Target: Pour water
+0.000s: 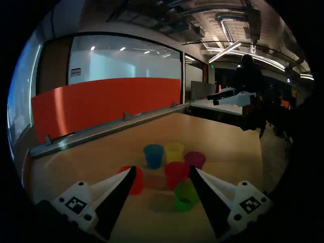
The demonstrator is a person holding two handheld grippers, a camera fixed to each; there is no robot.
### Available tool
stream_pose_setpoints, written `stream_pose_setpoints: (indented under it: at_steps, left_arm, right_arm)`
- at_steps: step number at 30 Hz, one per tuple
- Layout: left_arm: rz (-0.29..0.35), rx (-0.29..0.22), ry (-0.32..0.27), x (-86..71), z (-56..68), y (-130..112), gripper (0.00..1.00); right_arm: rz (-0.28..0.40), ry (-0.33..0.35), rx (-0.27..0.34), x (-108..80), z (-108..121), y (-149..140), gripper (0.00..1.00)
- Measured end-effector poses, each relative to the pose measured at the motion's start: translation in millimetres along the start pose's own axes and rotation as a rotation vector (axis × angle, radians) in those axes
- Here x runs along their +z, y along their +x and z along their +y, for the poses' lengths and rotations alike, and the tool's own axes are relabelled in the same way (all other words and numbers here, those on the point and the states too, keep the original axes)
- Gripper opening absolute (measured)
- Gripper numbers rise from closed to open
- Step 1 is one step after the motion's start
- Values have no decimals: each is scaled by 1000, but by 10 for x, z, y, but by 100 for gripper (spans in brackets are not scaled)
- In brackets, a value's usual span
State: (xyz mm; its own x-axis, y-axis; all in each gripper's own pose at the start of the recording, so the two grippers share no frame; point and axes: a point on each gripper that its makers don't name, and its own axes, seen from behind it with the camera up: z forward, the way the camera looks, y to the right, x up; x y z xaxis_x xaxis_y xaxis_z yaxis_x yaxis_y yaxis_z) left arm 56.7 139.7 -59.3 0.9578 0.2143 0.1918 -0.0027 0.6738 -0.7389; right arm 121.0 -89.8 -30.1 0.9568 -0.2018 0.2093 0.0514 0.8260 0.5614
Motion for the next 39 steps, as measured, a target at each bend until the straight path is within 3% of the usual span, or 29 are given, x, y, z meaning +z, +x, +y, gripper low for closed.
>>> stream_pose_setpoints:
  at_steps: [11,20,39]
  left_arm:
    - [-103,25,-57,195,261,-544,98]
    - [-153,28,-104,291,452,-820,98]
    - [-259,38,-148,582,598,-1168,98]
  right_arm:
    - [-21,-2,23,16,17,-145,100]
    - [-40,-7,25,32,50,-240,100]
    - [-63,-11,36,117,119,-356,100]
